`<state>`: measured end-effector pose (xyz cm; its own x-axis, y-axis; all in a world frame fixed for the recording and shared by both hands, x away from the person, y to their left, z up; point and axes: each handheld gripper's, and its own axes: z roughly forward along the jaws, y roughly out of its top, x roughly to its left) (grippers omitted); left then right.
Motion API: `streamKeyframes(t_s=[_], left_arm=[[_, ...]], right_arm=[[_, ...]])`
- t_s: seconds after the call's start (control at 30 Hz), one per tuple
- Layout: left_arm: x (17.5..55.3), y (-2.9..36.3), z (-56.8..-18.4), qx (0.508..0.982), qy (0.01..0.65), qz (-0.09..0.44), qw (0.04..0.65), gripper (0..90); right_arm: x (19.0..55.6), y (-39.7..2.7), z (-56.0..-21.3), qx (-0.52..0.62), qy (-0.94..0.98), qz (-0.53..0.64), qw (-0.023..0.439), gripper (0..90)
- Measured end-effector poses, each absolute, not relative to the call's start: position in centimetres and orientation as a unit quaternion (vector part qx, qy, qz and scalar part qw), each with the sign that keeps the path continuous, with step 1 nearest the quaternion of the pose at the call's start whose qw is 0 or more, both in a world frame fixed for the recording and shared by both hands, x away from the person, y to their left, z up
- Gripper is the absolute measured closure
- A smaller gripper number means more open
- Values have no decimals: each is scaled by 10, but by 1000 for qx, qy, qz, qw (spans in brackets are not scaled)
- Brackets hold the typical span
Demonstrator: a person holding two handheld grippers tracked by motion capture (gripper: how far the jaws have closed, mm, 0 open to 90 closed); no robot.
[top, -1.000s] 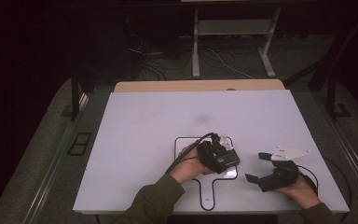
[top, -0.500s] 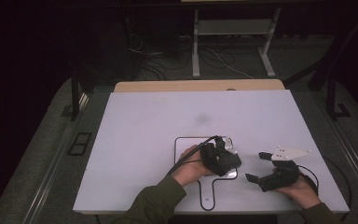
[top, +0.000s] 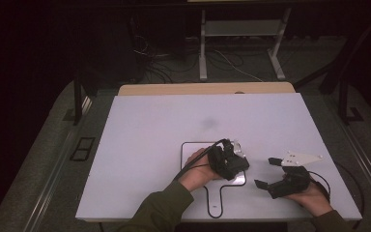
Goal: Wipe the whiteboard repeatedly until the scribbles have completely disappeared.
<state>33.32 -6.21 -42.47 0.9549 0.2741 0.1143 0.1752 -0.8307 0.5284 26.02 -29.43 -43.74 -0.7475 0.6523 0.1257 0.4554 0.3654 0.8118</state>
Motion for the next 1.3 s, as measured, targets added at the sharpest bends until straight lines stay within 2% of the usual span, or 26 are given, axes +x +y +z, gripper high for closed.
streamKeyframes(t_s=[0.6,1.13,1.3], left_arm=[[391,-62,-424,948,168,96,253,398],[338,-62,-424,959,102,51,258,398],[347,-60,-425,956,112,57,264,398]], right_arm=[[260,-295,-438,339,820,449,109,0],[260,-292,-438,336,822,446,110,0],[260,-292,-438,337,823,444,110,0]])
